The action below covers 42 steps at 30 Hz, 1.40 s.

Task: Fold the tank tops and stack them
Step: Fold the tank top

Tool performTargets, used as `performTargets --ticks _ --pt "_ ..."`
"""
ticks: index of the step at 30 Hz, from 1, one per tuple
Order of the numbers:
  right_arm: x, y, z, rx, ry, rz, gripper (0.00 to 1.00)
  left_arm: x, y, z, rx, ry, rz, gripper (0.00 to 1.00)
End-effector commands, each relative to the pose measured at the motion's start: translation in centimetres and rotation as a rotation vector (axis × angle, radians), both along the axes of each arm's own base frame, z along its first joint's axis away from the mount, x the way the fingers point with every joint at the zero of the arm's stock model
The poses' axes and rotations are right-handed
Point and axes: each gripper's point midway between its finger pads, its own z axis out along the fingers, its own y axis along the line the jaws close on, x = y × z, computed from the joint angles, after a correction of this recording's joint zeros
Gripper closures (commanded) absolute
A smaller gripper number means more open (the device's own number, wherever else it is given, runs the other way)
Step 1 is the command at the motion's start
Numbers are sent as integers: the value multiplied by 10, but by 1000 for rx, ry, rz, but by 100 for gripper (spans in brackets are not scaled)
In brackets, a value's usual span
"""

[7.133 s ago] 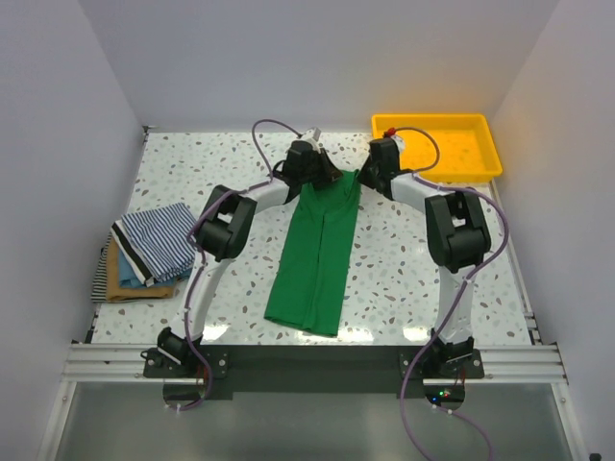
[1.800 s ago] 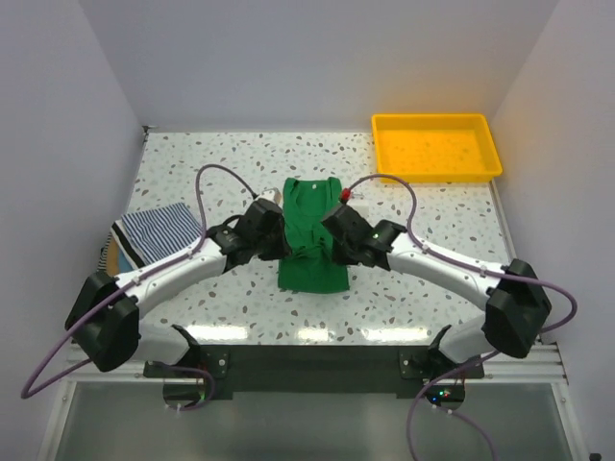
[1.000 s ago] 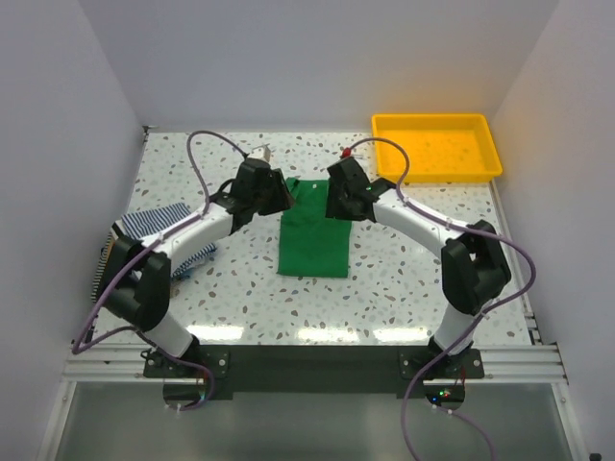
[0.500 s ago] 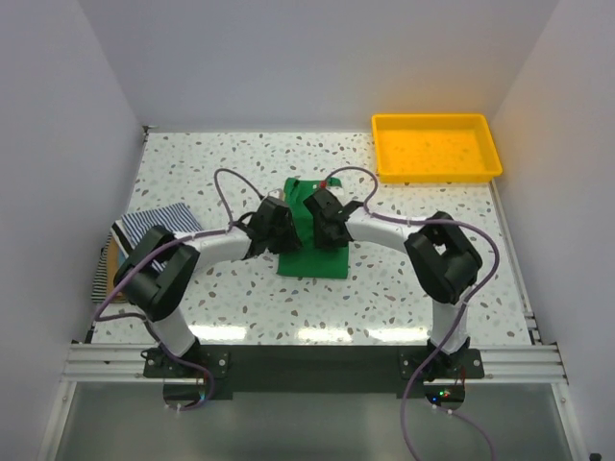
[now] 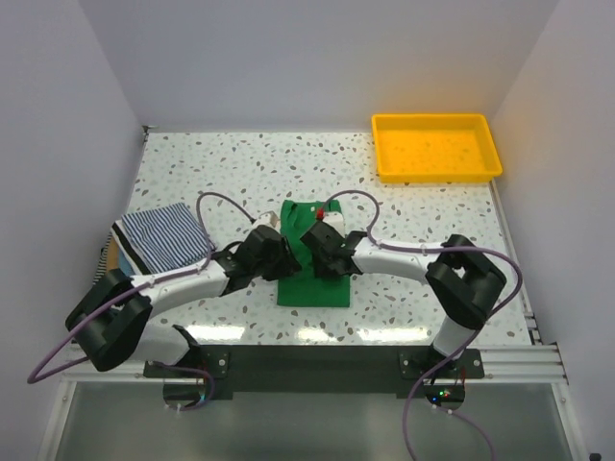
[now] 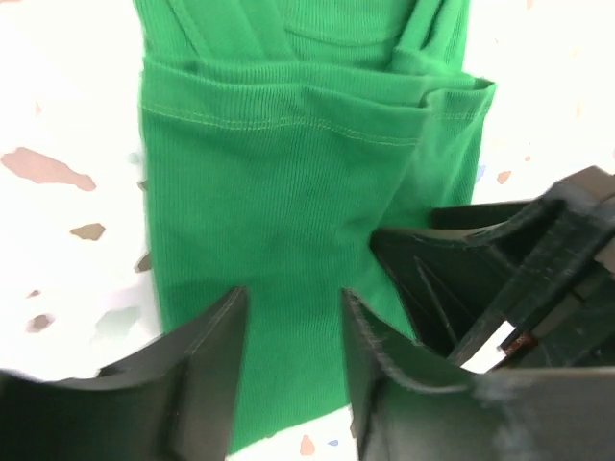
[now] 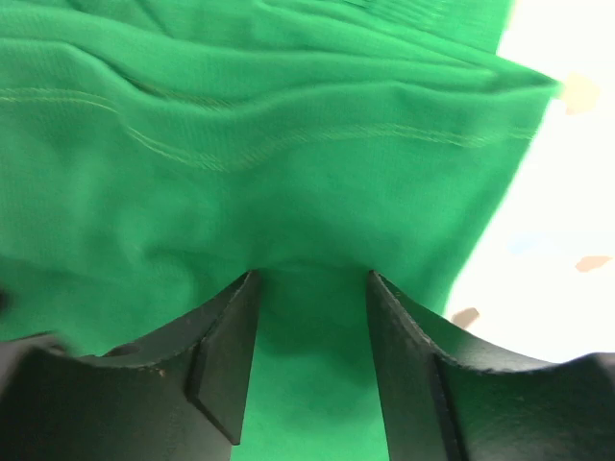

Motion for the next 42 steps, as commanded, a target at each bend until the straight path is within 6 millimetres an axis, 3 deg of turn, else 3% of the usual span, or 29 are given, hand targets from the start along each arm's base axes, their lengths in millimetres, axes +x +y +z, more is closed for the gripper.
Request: performTargets --ticks 1,3,4,6,7,9,10,11,13,14,15,17,21,33,42 --pt "11 -12 48 -3 -73 -49 45 13 9 40 52 -79 19 49" --pt "7 -20 62 4 -84 -57 39 10 19 57 64 -115 20 46" --pt "5 -23 81 49 -112 -63 36 0 27 49 86 -89 17 42" --pt "-9 -34 79 72 -91 -85 33 -15 31 51 50 -67 -1 42" --pt "-18 -35 77 104 -67 -81 33 -29 37 36 59 -22 -14 41" --pt "-40 -41 64 180 -21 -100 33 -50 33 29 -14 36 -52 41" --pt "-48 -41 57 206 4 -103 34 -65 35 13 -31 83 -73 41" --pt "-66 -47 43 236 57 -117 34 -75 32 11 -67 108 -100 41" --pt "-77 -45 33 286 79 -130 35 -87 33 4 -123 120 -108 41" --pt "-90 -52 17 294 127 -156 36 -92 31 3 -143 134 -124 40" --pt "-90 -47 18 347 118 -160 36 -95 30 2 -154 142 -127 40" --pt "-100 -50 6 377 156 -192 37 -97 27 2 -177 148 -137 40" --pt "-97 -46 10 466 130 -238 37 -96 24 4 -215 143 -125 40" --pt "-103 -48 -6 559 165 -362 49 -96 42 -25 -221 208 71 48" --pt "-107 -61 -23 540 164 -428 56 -91 53 -43 -234 203 178 50"
